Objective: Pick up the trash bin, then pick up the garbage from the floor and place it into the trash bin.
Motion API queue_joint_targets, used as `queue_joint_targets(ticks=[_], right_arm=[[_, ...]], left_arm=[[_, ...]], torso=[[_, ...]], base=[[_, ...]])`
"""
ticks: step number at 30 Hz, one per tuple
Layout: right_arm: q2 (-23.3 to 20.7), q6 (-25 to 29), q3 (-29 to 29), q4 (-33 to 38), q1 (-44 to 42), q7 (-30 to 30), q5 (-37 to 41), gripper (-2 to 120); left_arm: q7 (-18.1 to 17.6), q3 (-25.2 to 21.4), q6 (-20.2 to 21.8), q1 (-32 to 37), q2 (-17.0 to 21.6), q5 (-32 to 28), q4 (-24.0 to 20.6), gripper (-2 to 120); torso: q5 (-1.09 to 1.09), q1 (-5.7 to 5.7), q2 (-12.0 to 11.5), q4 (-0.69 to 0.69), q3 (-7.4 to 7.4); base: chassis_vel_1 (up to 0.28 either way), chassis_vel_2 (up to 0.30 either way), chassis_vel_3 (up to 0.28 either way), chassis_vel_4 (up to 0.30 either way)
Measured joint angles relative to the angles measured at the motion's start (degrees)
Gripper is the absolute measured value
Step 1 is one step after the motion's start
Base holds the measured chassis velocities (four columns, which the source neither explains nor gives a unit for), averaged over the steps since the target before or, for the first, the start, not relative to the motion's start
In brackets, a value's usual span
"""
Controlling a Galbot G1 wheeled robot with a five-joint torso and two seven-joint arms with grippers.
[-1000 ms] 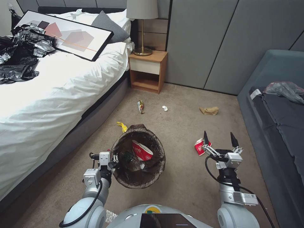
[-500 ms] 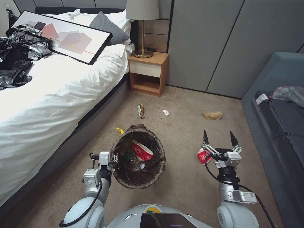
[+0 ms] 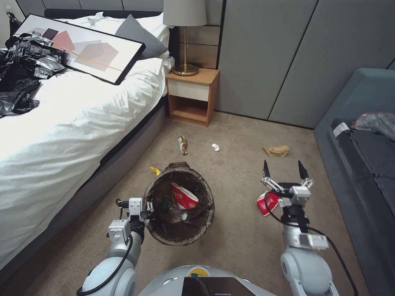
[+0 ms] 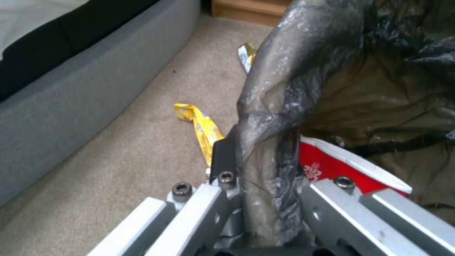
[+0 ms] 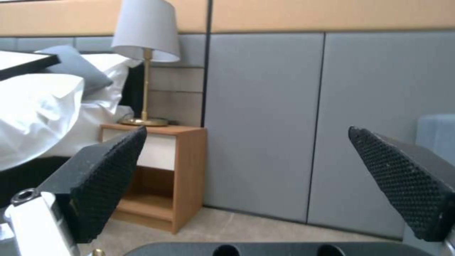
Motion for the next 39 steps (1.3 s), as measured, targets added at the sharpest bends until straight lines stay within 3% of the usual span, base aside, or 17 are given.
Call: queue_joint_targets(ticks=[2,3,5,7,11,15,19,25,39], right_arm=[[-1.54,-7.09,-1.79,0.22,3.22,2.98,3.07,100],[-1.54,-7.09,-1.79,0.22,3.22,2.98,3.07,100],[-2.53,-13.52,-2.73,-0.50,5.95,5.61,6.59,100],[-2.78,-15.60,-2.90,-1.04,6.75,6.25,7.80,100],[-4.51,-26.54,-3.37,-8.79,12.60,7.46,14.33,100],[-5.24,-32.99,-4.24,-15.54,16.38,8.72,16.94,100],[-5.51,-35.27,-4.88,-19.90,18.64,9.63,17.14,100],[-5.69,-37.88,-6.17,-33.28,25.57,10.48,17.64,100],[-5.24,-35.85,-5.96,-44.28,29.10,10.12,15.31,100]], left_arm=[[-0.02,0.04,0.04,0.03,0.05,0.04,-0.01,0],[-0.02,0.04,0.04,0.03,0.05,0.04,-0.01,0],[-0.02,0.13,0.10,-0.05,0.17,0.05,0.03,0],[-0.02,0.16,0.11,-0.06,0.21,0.05,0.07,0],[-0.02,0.24,0.21,-0.13,0.43,0.04,0.29,0],[-0.02,0.29,0.40,-0.19,0.42,0.04,0.44,0],[-0.02,0.30,0.46,-0.15,0.45,0.05,0.54,0],[-0.09,0.19,0.54,0.06,0.50,0.15,0.54,0],[-0.15,0.18,0.53,0.31,0.47,0.27,0.50,0]], torso=[[-0.01,0.00,0.00,-0.01,0.00],[-0.01,0.00,0.00,-0.01,0.00],[-0.02,0.00,0.00,0.00,0.00],[-0.02,0.00,0.00,-0.02,0.00],[0.00,0.00,0.00,-0.01,0.00],[0.00,0.00,0.00,-0.02,0.00],[-0.01,0.00,0.00,-0.02,0.01],[0.00,0.00,0.00,-0.02,0.00],[-0.01,0.00,0.00,-0.02,0.00]], base=[[0.000,0.000,0.000,0.000],[0.000,0.000,0.000,0.000],[0.000,0.000,0.000,0.000],[0.000,0.000,0.000,0.000],[0.000,0.000,0.000,0.000],[0.000,0.000,0.000,0.000],[0.000,0.000,0.000,0.000],[0.000,0.000,0.000,0.000],[0.000,0.000,0.000,0.000]])
